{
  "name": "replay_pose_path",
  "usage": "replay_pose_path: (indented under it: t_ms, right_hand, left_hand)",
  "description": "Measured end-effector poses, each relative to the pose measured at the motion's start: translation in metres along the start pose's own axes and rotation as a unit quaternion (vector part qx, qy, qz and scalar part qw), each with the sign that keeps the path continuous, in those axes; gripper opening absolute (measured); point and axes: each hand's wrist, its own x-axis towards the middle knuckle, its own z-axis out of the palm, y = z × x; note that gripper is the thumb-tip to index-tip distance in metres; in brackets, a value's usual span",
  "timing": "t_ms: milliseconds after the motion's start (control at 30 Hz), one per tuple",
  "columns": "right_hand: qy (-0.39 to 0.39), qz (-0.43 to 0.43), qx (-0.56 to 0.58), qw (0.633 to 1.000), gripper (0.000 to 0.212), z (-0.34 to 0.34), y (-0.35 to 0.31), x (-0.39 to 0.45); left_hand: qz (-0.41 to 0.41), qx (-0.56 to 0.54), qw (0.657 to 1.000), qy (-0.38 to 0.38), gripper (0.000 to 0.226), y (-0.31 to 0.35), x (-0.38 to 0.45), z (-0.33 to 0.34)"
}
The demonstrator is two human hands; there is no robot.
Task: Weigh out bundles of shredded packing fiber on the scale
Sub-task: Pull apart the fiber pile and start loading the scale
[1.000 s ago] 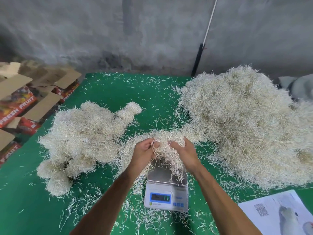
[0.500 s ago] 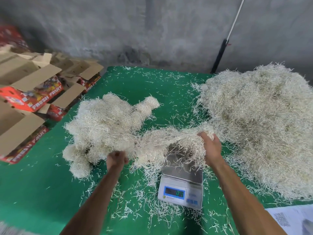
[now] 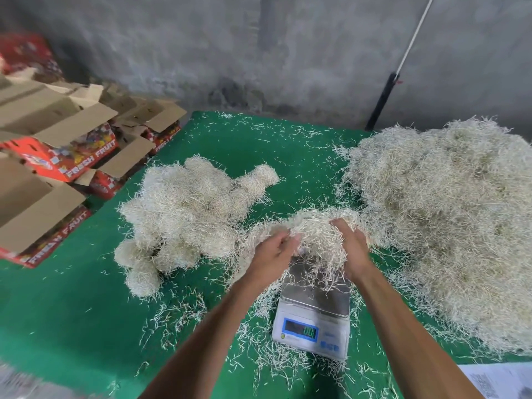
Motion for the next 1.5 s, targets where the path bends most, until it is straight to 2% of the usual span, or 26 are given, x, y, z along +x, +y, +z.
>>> replay_pose_path:
  t_ms: [100,167,200,233,300,367,433,500,533,600,667,800,867,933,1000,1167,1300,1500]
  right_hand:
    - [0.023,0.009,0.015,1.000,0.094,-0.001,-0.002,0.001]
    - [0.058,0.047,0.034,0.997,0.071,0.002,-0.007,0.002]
    - [0.066,0.061,0.066,0.994,0.056,0.002,-0.011,0.003]
    - [0.079,0.072,0.103,0.989,0.049,-0.001,-0.015,0.005]
    - [0.108,0.085,0.129,0.982,0.068,-0.015,-0.023,0.012]
    - [0.127,0.070,0.104,0.984,0.083,-0.033,-0.026,0.021]
    - [0.118,0.052,0.070,0.989,0.089,-0.042,-0.024,0.026]
    - [0.098,0.053,0.051,0.992,0.096,-0.038,-0.020,0.026]
    - [0.091,0.054,0.046,0.993,0.099,-0.034,-0.017,0.026]
    - [0.086,0.050,0.026,0.995,0.103,-0.024,-0.012,0.025]
    - [0.078,0.028,-0.016,0.996,0.105,-0.019,-0.010,0.023]
    - [0.031,-0.038,-0.186,0.981,0.112,-0.016,-0.003,0.015]
    - [-0.025,-0.037,-0.316,0.948,0.117,-0.019,0.006,0.010]
    - [-0.097,0.005,-0.443,0.891,0.127,-0.024,0.015,0.005]
    - [-0.099,0.024,-0.503,0.858,0.120,-0.033,0.023,0.002]
    - [0.028,-0.062,-0.475,0.878,0.085,-0.049,0.029,-0.001]
    - [0.026,-0.075,-0.454,0.887,0.076,-0.055,0.029,-0.003]
    - [0.022,-0.059,-0.457,0.887,0.081,-0.057,0.037,-0.009]
  left_hand:
    - [0.016,0.022,1.000,0.004,0.070,-0.012,-0.002,-0.004]
    - [0.046,0.041,0.998,0.026,0.057,-0.031,-0.008,-0.008]
    - [0.038,0.019,0.998,0.049,0.053,-0.041,-0.010,-0.012]
    - [-0.002,-0.016,0.995,0.095,0.049,-0.054,-0.011,-0.017]
    - [-0.127,-0.034,0.975,0.179,0.036,-0.086,-0.018,-0.034]
    - [-0.219,0.023,0.954,0.203,0.033,-0.114,-0.030,-0.054]
    - [-0.238,0.147,0.949,0.147,0.032,-0.139,-0.040,-0.059]
    - [-0.255,0.193,0.942,0.099,0.015,-0.148,-0.042,-0.052]
    - [-0.253,0.179,0.946,0.094,0.015,-0.145,-0.044,-0.047]
    - [-0.237,0.163,0.952,0.109,0.049,-0.132,-0.045,-0.038]
    - [-0.208,0.212,0.945,0.134,0.062,-0.116,-0.042,-0.030]
    - [-0.096,0.136,0.976,0.139,0.046,-0.090,-0.031,-0.013]
    - [-0.059,0.119,0.984,0.123,0.038,-0.086,-0.027,-0.005]
    - [-0.033,0.115,0.988,0.100,0.034,-0.084,-0.022,0.003]
    - [-0.011,0.121,0.990,0.077,0.032,-0.083,-0.018,0.011]
    - [0.016,0.101,0.993,0.061,0.023,-0.085,-0.014,0.025]
    - [0.020,0.097,0.994,0.052,0.023,-0.084,-0.012,0.032]
    - [0.035,0.095,0.994,0.051,0.020,-0.088,-0.012,0.034]
